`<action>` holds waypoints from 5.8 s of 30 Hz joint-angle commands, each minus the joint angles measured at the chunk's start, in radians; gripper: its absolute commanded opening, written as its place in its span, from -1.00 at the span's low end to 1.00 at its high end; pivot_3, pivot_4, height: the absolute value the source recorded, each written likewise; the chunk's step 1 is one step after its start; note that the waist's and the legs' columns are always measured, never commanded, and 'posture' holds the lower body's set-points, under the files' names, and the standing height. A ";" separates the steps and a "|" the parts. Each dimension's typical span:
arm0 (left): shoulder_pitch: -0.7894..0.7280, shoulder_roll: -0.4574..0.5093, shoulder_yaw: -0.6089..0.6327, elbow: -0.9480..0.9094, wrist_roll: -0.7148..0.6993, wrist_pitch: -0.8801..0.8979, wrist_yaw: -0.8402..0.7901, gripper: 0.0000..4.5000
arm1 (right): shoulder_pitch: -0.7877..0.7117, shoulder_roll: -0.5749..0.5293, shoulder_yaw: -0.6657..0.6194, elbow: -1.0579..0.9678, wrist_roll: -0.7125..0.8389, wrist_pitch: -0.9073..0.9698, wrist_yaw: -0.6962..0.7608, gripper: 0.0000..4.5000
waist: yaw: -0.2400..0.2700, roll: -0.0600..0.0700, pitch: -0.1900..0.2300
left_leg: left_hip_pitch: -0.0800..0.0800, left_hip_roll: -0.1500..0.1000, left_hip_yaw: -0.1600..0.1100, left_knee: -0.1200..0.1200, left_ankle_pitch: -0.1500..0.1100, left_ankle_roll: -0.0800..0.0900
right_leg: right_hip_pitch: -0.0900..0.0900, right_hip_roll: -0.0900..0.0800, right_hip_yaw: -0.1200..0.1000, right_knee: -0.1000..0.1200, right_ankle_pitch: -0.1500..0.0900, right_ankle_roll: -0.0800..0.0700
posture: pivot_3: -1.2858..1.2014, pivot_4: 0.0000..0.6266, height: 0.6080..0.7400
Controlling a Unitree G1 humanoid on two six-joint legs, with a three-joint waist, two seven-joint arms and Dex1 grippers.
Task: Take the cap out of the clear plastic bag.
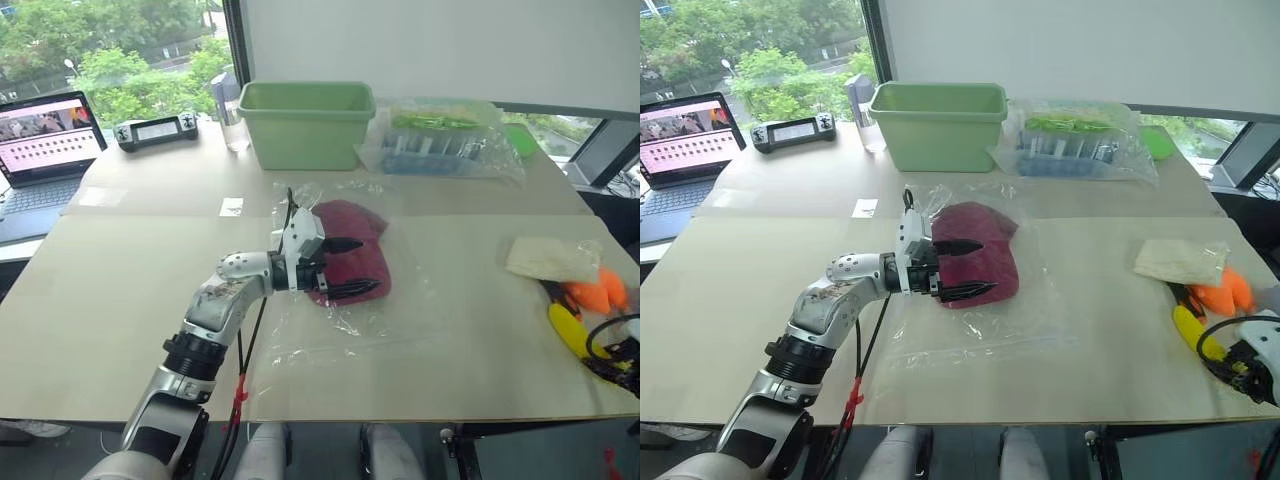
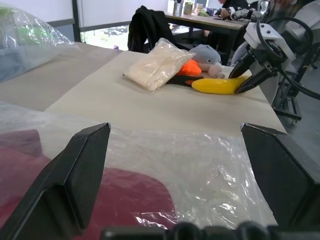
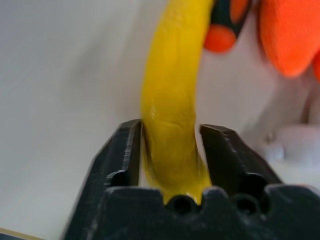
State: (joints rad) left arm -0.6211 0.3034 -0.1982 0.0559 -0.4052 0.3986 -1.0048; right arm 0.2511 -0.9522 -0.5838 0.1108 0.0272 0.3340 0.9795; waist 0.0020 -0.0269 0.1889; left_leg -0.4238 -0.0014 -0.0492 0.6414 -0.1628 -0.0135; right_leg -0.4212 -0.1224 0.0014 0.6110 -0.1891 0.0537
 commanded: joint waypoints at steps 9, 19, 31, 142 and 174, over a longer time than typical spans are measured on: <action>-0.006 0.031 0.007 -0.033 0.002 0.003 -0.032 1.00 | -0.090 -0.117 -0.044 -0.313 0.132 0.253 0.021 0.97 | -0.018 0.001 0.000 | 0.000 0.000 0.000 0.000 0.000 0.000 | -0.001 0.000 0.001 0.000 0.000 0.000 | 0.03 -0.52 1.00; 0.008 0.096 0.025 -0.056 0.001 0.010 -0.059 1.00 | -0.327 -0.103 0.297 -0.794 0.361 0.551 -0.082 0.97 | -0.003 0.000 0.001 | -0.002 0.000 -0.001 0.000 0.000 0.000 | -0.001 0.001 0.000 -0.002 0.000 0.001 | 0.03 -0.52 1.00; 0.010 0.122 0.020 -0.061 -0.005 0.044 -0.084 1.00 | -0.291 -0.051 0.591 -0.934 0.246 0.483 -0.220 0.97 | 0.009 0.000 0.001 | -0.003 0.000 -0.001 0.000 0.000 0.000 | -0.002 0.001 0.000 -0.002 0.000 0.000 | 0.03 -0.52 1.00; 0.064 0.505 0.307 -0.154 -0.241 0.327 -0.131 1.00 | -1.247 0.561 0.813 0.398 0.012 -0.292 0.033 -0.97 | -0.047 0.000 0.002 | 0.008 0.019 -0.001 -0.015 0.001 -0.004 | -0.006 0.029 0.012 0.003 0.002 -0.009 | 0.03 -0.52 1.00; 0.228 0.548 0.741 -0.286 -0.617 0.719 0.429 1.00 | -1.307 0.705 0.868 0.410 -0.224 -0.421 -0.362 -0.97 | -0.052 -0.001 0.002 | 0.009 0.020 -0.003 -0.016 0.002 -0.005 | -0.012 0.033 0.014 0.016 -0.003 -0.016 | 0.03 -0.52 1.00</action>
State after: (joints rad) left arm -0.3610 0.8374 0.5168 -0.2613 -1.0189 1.1368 -0.5733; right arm -1.0568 -0.2491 0.3263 0.6593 -0.2235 -0.1073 0.6336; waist -0.0501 -0.0276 0.1913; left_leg -0.4151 0.0189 -0.0523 0.6249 -0.1610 -0.0184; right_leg -0.4348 -0.0891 0.0160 0.6278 -0.1926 0.0375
